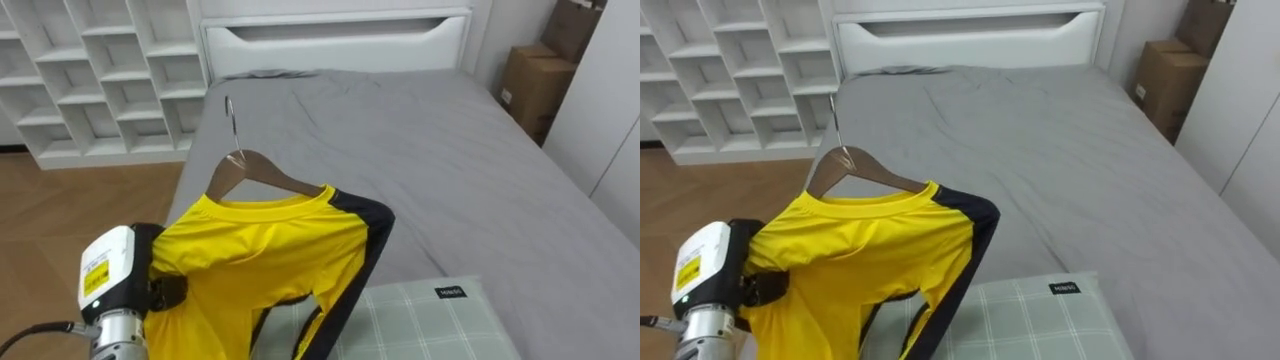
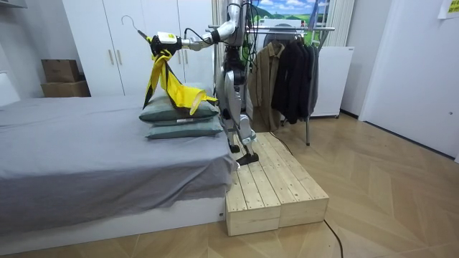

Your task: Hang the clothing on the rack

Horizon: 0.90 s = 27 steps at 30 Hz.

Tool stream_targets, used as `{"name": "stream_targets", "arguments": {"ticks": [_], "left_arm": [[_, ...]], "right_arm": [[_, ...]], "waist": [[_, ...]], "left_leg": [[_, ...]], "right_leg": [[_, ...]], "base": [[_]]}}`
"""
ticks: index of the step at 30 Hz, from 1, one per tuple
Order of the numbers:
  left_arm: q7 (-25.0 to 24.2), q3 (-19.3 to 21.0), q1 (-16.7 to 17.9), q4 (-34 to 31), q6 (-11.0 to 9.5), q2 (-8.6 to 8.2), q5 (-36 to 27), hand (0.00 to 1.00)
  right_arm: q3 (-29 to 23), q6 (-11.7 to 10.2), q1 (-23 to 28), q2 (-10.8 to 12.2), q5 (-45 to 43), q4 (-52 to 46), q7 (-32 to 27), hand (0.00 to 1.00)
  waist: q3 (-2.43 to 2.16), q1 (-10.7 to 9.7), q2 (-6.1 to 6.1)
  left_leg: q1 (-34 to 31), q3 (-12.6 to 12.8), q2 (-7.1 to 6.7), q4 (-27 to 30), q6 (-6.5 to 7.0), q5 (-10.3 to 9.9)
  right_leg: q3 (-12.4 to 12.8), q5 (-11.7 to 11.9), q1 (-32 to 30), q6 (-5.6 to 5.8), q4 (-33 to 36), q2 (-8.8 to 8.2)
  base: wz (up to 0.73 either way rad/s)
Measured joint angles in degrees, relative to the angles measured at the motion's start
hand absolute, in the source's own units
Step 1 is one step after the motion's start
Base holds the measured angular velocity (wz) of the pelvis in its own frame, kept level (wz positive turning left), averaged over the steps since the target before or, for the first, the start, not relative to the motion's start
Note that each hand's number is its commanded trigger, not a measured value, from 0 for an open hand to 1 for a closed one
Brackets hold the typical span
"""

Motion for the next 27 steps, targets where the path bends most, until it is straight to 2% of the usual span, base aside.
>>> {"name": "stream_targets", "arguments": {"ticks": [3,7,10,12,15,23,27], "left_arm": [[0.00,0.00,0.00,-0.07,0.00,0.22,0.08,1.00],[0.00,-0.02,0.01,-1.74,0.08,0.78,0.00,1.00],[0.04,0.00,0.01,-4.06,0.21,2.26,0.00,1.00],[0.29,-0.01,0.00,-5.43,0.39,3.11,0.17,1.00],[1.49,-0.01,0.00,-6.22,0.37,3.37,0.05,1.00],[1.49,-0.19,0.06,-6.25,0.37,3.33,-0.48,1.00],[1.49,-0.02,0.17,-6.27,0.82,3.36,0.15,1.00]], "right_arm": [[-2.21,0.10,-0.33,-0.14,-5.84,-0.14,-3.11,0.00],[-3.41,0.97,-2.15,-2.04,-9.15,-0.65,-5.99,0.00],[-6.56,2.05,-2.34,-3.58,-11.87,-4.87,-7.98,0.00],[-7.76,2.04,-2.33,-4.77,-13.58,-7.91,-9.57,0.00],[-7.87,2.11,-2.22,-6.05,-15.96,-10.92,-11.08,0.00],[-10.01,1.90,-2.70,-6.17,-22.39,-23.23,-15.77,0.00],[-10.03,2.10,-2.29,-6.17,-27.36,-33.05,-17.49,0.00]], "waist": [[0.21,0.29,-0.29],[0.32,0.49,-1.07],[0.25,0.50,-1.60],[-0.02,0.31,-1.95],[-0.30,0.31,-2.53],[-0.29,0.37,-2.73],[-0.31,0.46,-2.70]], "left_leg": [[-0.10,0.09,-0.15,-0.05,0.00,0.00],[-1.54,0.28,-0.76,0.14,0.02,0.01],[-2.18,0.47,-0.93,0.32,0.05,0.03],[-2.06,0.54,-0.94,0.33,0.05,0.03],[-1.71,0.53,-0.87,0.25,0.05,0.03],[-0.92,0.62,-0.85,0.27,0.05,0.03],[-0.88,0.71,-0.83,0.29,0.05,0.03]], "right_leg": [[0.33,-0.41,-0.65,0.10,0.84,-0.11],[0.80,-1.40,-3.50,0.35,3.85,-0.79],[1.29,-1.46,-4.55,0.40,4.73,-0.95],[1.39,-1.50,-4.46,0.42,4.76,-0.95],[1.35,-1.48,-4.17,0.39,4.86,-0.94],[1.38,-1.44,-3.31,0.34,4.55,-0.87],[1.36,-1.44,-3.33,0.33,4.65,-0.86]], "base": [[-0.03],[-0.02],[-0.07],[-0.03],[0.00],[0.00],[0.00]]}}
